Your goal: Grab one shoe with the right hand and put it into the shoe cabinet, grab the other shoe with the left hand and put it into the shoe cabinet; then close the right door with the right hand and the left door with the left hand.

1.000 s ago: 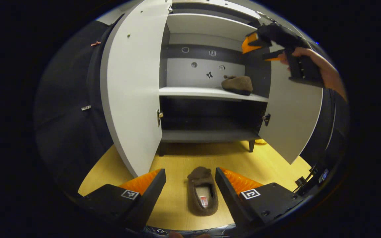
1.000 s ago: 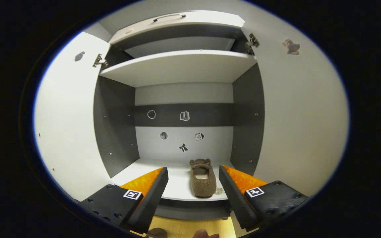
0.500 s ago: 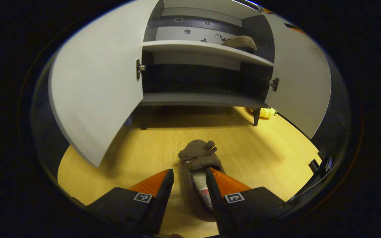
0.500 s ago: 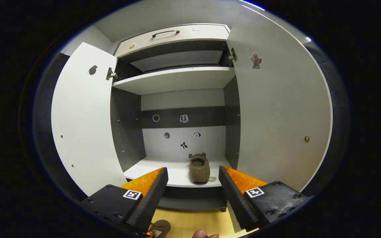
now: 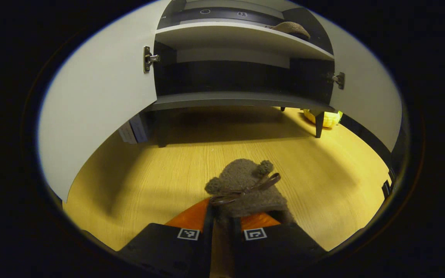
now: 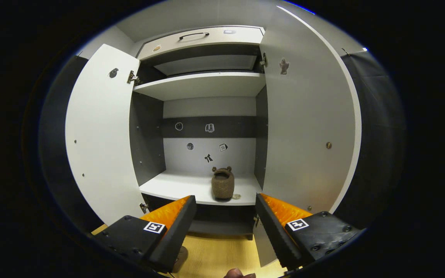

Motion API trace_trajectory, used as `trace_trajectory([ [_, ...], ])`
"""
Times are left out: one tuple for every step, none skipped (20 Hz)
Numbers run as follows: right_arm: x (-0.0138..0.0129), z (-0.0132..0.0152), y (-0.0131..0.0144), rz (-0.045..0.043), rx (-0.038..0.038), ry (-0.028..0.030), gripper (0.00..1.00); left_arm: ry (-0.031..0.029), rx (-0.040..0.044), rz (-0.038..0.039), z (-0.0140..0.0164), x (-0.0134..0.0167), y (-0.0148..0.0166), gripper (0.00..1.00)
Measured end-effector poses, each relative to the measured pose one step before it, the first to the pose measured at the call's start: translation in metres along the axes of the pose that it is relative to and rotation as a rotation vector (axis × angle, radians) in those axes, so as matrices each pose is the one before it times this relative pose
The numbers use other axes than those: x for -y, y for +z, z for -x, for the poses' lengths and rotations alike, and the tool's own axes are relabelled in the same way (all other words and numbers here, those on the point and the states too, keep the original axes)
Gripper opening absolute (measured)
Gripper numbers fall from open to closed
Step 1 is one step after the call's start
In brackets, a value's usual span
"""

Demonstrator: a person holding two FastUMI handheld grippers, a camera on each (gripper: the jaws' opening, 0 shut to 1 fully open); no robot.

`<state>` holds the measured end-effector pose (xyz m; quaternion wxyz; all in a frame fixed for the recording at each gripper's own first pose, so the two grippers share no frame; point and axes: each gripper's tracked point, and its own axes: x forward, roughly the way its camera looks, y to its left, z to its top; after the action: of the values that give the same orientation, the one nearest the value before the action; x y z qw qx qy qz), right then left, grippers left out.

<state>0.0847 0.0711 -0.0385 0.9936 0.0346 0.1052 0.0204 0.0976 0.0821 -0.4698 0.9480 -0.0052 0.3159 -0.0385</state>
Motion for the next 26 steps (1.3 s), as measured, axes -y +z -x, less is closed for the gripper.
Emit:
trace_trajectory([
  [0.00152, 0.00231, -0.00156, 0.0033, -0.00388, -0.00031, 0.98, 0.01988, 0.00047, -0.01594, -0.00172, -0.00315, 0.00298, 0.24],
  [0.00098, 0.00119, -0.00065, 0.00471, 0.00017, -0.00166, 0.98, 0.01489, -0.0067, -0.02173, 0.00052, -0.00132, 0.00287, 0.15],
  [0.00012, 0.00144, 0.00006, 0.00616, 0.0032, 0.00292, 0.98, 0.00247, -0.01048, -0.02317, 0.00526, 0.0018, 0.00265, 0.12],
  [0.00013, 0.00147, -0.00081, 0.00383, 0.00015, 0.00305, 0.98, -0.01599, -0.00389, -0.01179, 0.00712, 0.00431, 0.00594, 0.1],
  [-0.00054, 0.001, 0.00034, -0.00063, 0.00225, 0.00474, 0.98, -0.01836, 0.00495, -0.00297, 0.0084, 0.00378, 0.00967, 0.1],
  [-0.00027, 0.00076, 0.00007, -0.00331, -0.00084, 0.00394, 0.98, -0.01503, 0.00713, 0.00264, 0.00944, 0.00213, 0.01224, 0.08],
  [-0.00009, 0.00083, 0.0009, -0.00461, 0.00124, 0.00341, 0.98, -0.01048, 0.0074, 0.01359, 0.01068, 0.00177, 0.01349, 0.08],
  [0.00066, 0.00049, 0.00134, -0.00524, 0.00309, 0.00255, 0.98, -0.00353, 0.00205, 0.01942, 0.01096, 0.0008, 0.01441, 0.07],
  [-0.00039, 0.00118, 0.00152, -0.00509, 0.00114, 0.00262, 0.98, 0.00942, 0.00232, 0.02233, 0.01231, -0.00076, 0.01487, 0.07],
  [0.00059, 0.00057, 0.00099, -0.00414, 0.00259, 0.00189, 0.99, 0.01231, 0.00843, 0.01901, 0.01227, -0.00076, 0.01675, 0.07],
  [0.00105, 0.00064, 0.00097, -0.00187, 0.00158, 0.00142, 0.99, 0.01348, 0.01133, 0.01709, 0.0111, -0.00186, 0.02029, 0.07],
  [0.00137, 0.00114, 0.00056, 0.00168, 0.00311, 0.00102, 0.99, 0.01225, 0.0161, 0.01763, 0.01145, -0.00136, 0.02158, 0.07],
  [0.00156, 0.0017, 0.00193, -0.0025, 0.0068, 0.00082, 0.99, 0.01103, 0.02308, 0.012, 0.01104, -0.00034, 0.0219, 0.07],
  [0.00154, 0.00145, 0.00255, -0.00743, 0.00733, 0.00028, 0.99, 0.00752, 0.02453, 0.00517, 0.009, 0.00027, 0.02475, 0.07],
  [0.00165, 0.00153, -0.00003, -0.01021, 0.00237, -0.00192, 0.99, 0.00569, 0.02468, 0.00364, 0.00893, 0.00094, 0.02482, 0.07],
  [0.00209, 0.001, -0.00099, -0.00681, -0.00035, -0.00049, 0.99, 0.00412, 0.02355, 0.00603, 0.00592, 0.00098, 0.02612, 0.07],
  [0.00261, 0.00169, -0.0012, -0.00486, -0.00149, -0.00357, 0.99, 0.00188, 0.02432, 0.00823, 0.0054, 0.00207, 0.02669, 0.07],
  [0.00295, 0.00217, -0.001, -0.00385, -0.00177, -0.00301, 0.99, -0.00065, 0.02855, 0.00486, 0.00239, 0.00218, 0.02703, 0.07],
  [0.00251, 0.00217, -0.00091, -0.001, 0.00005, -0.0016, 0.99, 0.00446, 0.02463, 0.00279, 0.00081, 0.00082, 0.02522, 0.07],
  [0.00242, 0.00214, 0.00045, 0.00284, 0.00275, -0.00398, 0.99, 0.00242, 0.0162, -0.00011, -0.00185, 0.0013, 0.02177, 0.07],
  [0.00267, 0.00156, 0.00044, 0.00502, 0.00403, -0.00225, 0.99, 0.00013, 0.01003, 0.00233, -0.00475, 0.0027, 0.01845, 0.07],
  [0.00263, 0.00141, -0.00057, 0.00686, 0.00255, -0.00413, 0.99, -0.00041, 0.01124, 0.00248, -0.00543, 0.00344, 0.01969, 0.07],
  [0.00241, 0.00261, 0.00008, 0.00504, 0.00265, -0.00232, 0.99, 0.00381, 0.00656, 0.00058, -0.0066, 0.00126, 0.01561, 0.07],
  [0.00216, 0.00217, 0.00114, 0.00409, 0.00777, -0.00244, 0.99, 0.00686, 0.00612, -0.0078, -0.00905, 0.00188, 0.01921, 0.07],
  [0.00178, 0.00204, 0.00218, -0.00036, 0.00592, -0.00294, 0.99, 0.0088, 0.00117, -0.00464, -0.012, -0.00033, 0.0133, 0.07],
  [0.00218, 0.00165, 0.00109, -0.0022, 0.00487, -0.00273, 0.99, 0.00277, -0.00619, 0.00091, -0.01179, 0.00165, 0.0095, 0.07],
])
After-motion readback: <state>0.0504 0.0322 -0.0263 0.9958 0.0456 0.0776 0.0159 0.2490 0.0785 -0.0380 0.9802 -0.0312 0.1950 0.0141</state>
